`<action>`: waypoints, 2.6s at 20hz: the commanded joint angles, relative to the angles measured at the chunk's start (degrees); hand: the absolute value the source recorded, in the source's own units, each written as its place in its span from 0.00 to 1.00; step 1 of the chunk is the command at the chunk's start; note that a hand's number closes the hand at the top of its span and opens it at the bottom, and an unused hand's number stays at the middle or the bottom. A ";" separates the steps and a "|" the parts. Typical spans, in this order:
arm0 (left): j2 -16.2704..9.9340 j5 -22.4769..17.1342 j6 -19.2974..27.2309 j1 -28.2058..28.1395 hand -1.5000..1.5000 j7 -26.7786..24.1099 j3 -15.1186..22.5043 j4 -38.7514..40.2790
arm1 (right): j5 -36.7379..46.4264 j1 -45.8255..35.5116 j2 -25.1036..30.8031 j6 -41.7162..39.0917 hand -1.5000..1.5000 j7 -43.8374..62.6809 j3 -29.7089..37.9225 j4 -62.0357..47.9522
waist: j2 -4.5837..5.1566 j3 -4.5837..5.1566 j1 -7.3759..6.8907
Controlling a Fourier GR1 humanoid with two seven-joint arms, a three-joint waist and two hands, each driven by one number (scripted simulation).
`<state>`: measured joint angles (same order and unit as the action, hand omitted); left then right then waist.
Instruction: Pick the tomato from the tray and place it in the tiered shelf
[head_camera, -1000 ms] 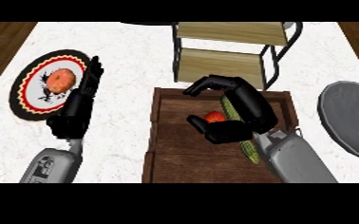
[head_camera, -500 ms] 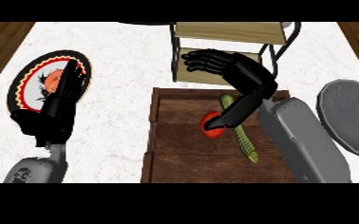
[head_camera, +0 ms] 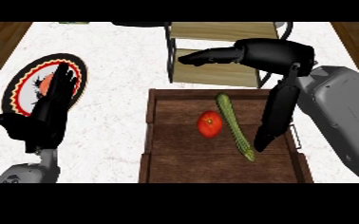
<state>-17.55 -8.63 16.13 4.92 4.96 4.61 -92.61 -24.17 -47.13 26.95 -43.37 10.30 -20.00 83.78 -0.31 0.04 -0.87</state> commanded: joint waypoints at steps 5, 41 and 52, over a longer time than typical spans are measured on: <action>1.07 1.37 1.49 0.61 0.50 2.20 0.97 -1.19 | 20.53 -5.30 1.89 0.53 0.00 6.27 -9.81 12.72 | 0.00 -0.03 0.76; 5.50 5.89 -2.58 -0.21 0.50 2.22 -3.71 -2.41 | 71.87 10.92 -10.84 9.06 0.00 -6.34 -17.50 -1.60 | 0.36 -0.04 0.48; 6.25 5.14 -6.70 -1.32 0.50 1.57 -6.18 -2.28 | 79.02 14.08 -13.56 11.76 0.00 -16.75 -12.11 -5.50 | 0.31 -0.04 0.63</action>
<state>-11.98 -3.16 10.84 4.40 7.46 -0.93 -94.78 52.19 -34.14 14.08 -32.33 -3.06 -34.08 79.66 0.04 0.00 -0.30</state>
